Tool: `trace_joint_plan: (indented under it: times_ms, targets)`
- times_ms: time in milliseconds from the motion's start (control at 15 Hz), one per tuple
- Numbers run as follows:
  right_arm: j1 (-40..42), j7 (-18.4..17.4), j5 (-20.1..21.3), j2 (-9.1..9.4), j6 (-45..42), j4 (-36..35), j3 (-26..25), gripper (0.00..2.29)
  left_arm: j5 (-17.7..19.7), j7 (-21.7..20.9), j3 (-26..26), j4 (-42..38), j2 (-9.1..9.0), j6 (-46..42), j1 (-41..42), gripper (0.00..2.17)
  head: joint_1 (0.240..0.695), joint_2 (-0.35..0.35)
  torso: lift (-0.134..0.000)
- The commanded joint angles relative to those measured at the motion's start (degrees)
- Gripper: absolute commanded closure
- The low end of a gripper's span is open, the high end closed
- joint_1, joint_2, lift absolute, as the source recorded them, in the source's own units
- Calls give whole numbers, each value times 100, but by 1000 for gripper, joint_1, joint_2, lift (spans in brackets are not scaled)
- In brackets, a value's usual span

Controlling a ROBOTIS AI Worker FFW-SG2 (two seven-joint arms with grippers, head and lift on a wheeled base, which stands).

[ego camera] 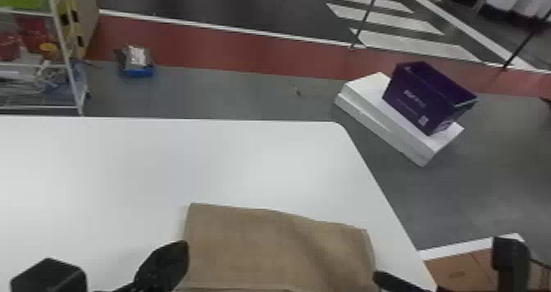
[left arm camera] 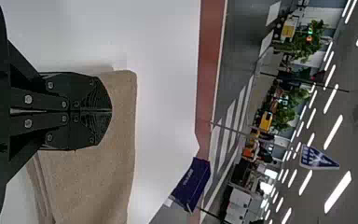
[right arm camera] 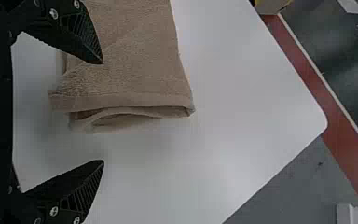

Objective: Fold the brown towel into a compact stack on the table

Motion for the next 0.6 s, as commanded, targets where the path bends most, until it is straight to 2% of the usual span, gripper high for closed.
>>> trace_joint_plan:
  times_ms: [0, 200, 400, 533]
  targets:
    - [-51, 7, 67, 5, -770, 114, 22, 147, -14, -78, -245, 208, 32, -57, -163, 1868, 695, -350, -124]
    - [-367, 227, 146, 5, -1069, 510, 30, 147, -58, -96, -570, 727, 32, 330, -568, 1868, 695, -350, -124]
    - [-649, 227, 322, 5, -911, 633, 180, 147, -190, -52, -728, 937, 15, 488, -726, 1868, 695, -350, -124]
    - [-807, 209, 568, 5, -876, 712, 435, 164, -287, 62, -807, 1069, 15, 963, -910, 1868, 695, -350, -124]
